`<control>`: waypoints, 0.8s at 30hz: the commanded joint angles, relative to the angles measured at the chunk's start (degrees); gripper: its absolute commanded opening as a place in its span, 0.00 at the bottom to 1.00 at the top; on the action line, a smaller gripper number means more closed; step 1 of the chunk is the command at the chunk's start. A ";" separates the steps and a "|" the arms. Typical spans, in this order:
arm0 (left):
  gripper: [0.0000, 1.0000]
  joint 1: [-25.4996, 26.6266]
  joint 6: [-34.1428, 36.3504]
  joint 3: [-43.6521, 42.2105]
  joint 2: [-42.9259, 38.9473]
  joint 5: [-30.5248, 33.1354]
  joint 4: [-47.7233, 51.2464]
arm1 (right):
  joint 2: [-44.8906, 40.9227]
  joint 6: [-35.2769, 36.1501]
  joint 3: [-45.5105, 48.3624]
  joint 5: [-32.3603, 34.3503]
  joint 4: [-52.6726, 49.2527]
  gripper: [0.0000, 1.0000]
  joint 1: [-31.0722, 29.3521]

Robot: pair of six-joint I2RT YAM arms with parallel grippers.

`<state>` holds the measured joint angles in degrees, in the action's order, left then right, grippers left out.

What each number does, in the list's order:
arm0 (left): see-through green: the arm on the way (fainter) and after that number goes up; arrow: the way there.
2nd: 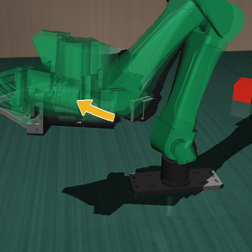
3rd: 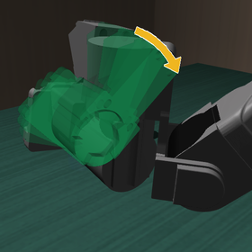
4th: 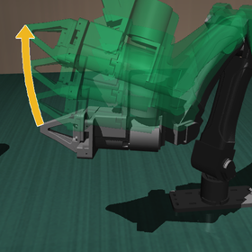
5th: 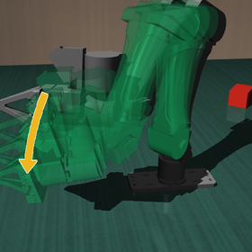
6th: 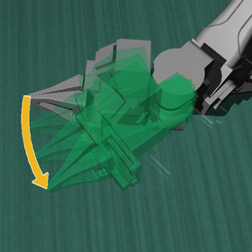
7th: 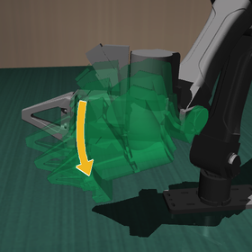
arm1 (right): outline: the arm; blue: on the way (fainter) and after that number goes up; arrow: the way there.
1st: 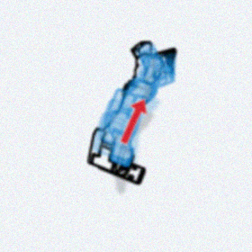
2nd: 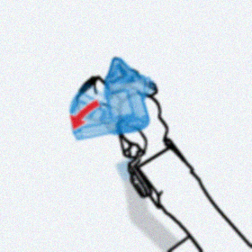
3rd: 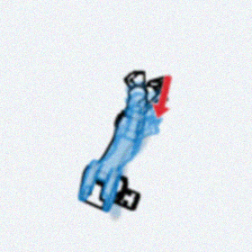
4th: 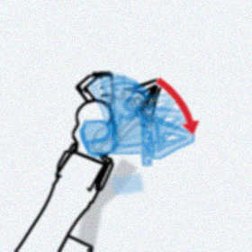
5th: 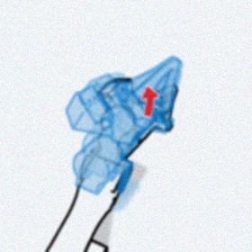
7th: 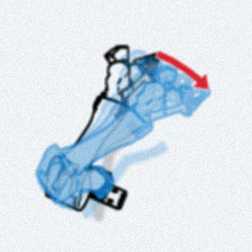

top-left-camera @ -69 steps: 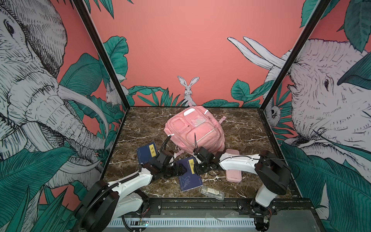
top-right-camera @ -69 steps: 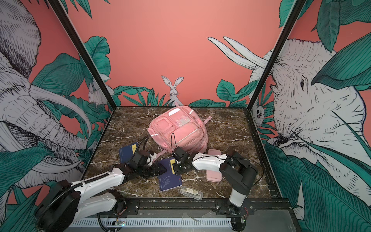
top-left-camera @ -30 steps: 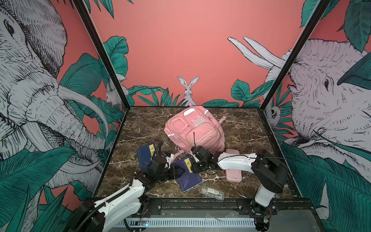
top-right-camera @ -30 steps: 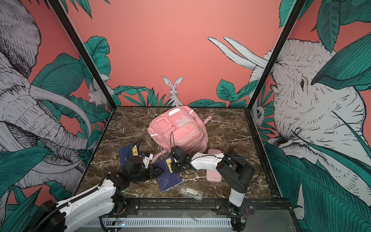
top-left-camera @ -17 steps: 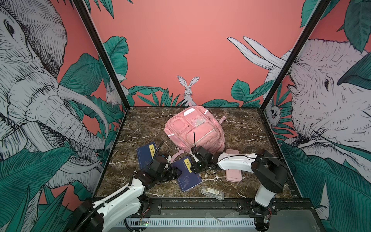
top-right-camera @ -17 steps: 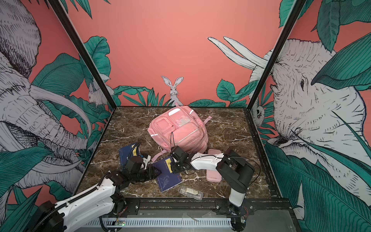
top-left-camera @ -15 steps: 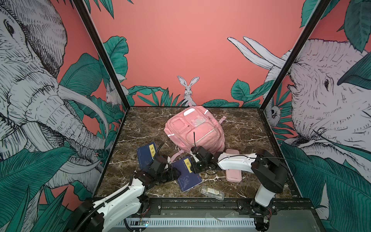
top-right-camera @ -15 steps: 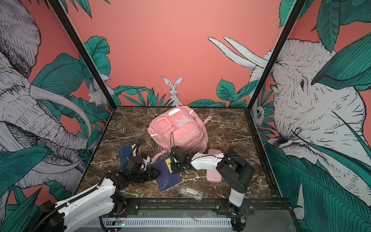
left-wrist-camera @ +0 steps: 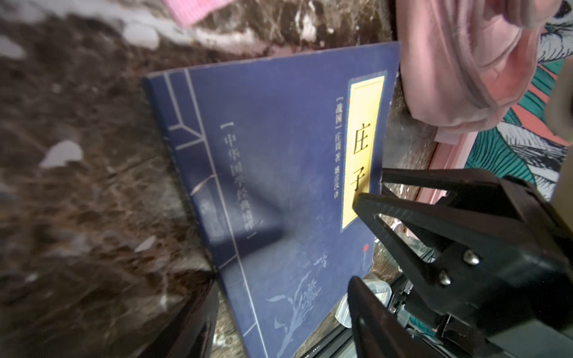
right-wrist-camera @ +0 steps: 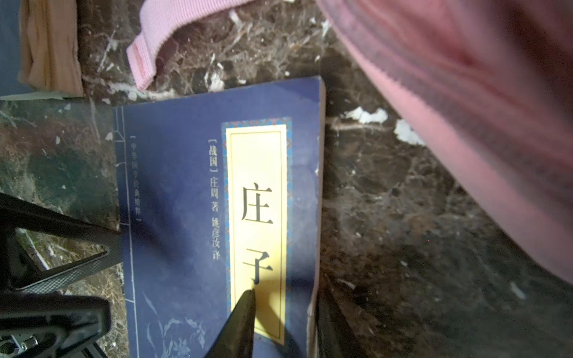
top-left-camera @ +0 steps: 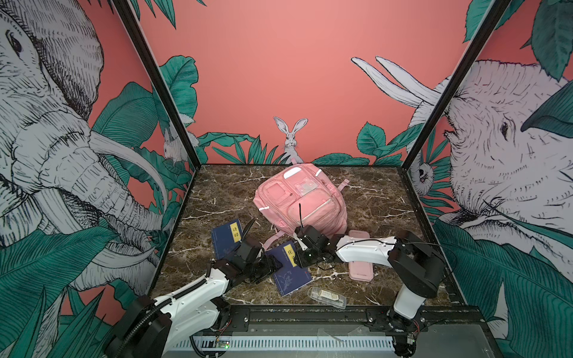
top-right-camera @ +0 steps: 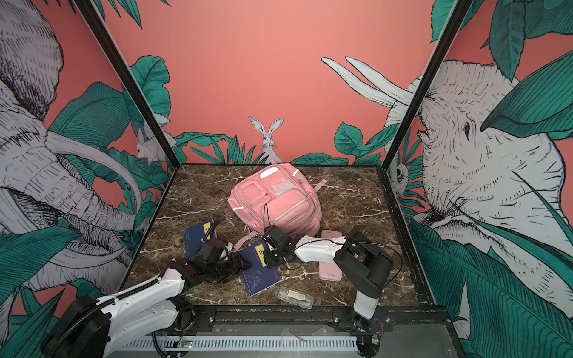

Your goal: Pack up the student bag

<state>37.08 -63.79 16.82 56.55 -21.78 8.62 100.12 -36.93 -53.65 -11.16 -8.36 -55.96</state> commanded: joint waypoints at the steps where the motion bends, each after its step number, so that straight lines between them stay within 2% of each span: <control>1: 0.66 0.09 -5.82 -1.11 -0.26 -0.14 1.46 | 2.36 -0.54 2.01 0.09 -3.47 0.33 -0.89; 4: 0.66 0.09 -7.39 -2.13 -1.08 -0.09 -4.11 | 2.36 -0.41 1.89 0.07 -3.59 0.34 -0.92; 7: 0.65 0.01 -6.81 -2.78 -1.82 -1.21 -13.73 | 2.54 -0.09 1.71 -0.02 -3.77 0.33 -0.96; 11: 0.65 0.07 -2.19 -1.09 -2.98 -2.16 -17.45 | 3.37 0.25 1.17 -0.49 -3.91 0.33 -0.94; 14: 0.65 0.03 -1.89 -1.51 -3.32 -2.64 -20.94 | 3.99 0.33 0.65 -0.64 -3.97 0.34 -0.98; 21: 0.62 0.05 -2.16 -3.06 -1.18 -2.04 -20.42 | 4.03 0.18 0.64 -0.45 -3.70 0.34 -0.97; 24: 0.55 0.01 -1.48 -2.95 -0.13 -1.86 -19.37 | 3.78 0.15 0.82 -0.48 -3.70 0.34 -0.93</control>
<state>37.08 -66.11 14.22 55.96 -23.05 -7.66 100.60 -36.88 -54.22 -11.16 -8.38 -56.01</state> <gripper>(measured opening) 0.566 0.339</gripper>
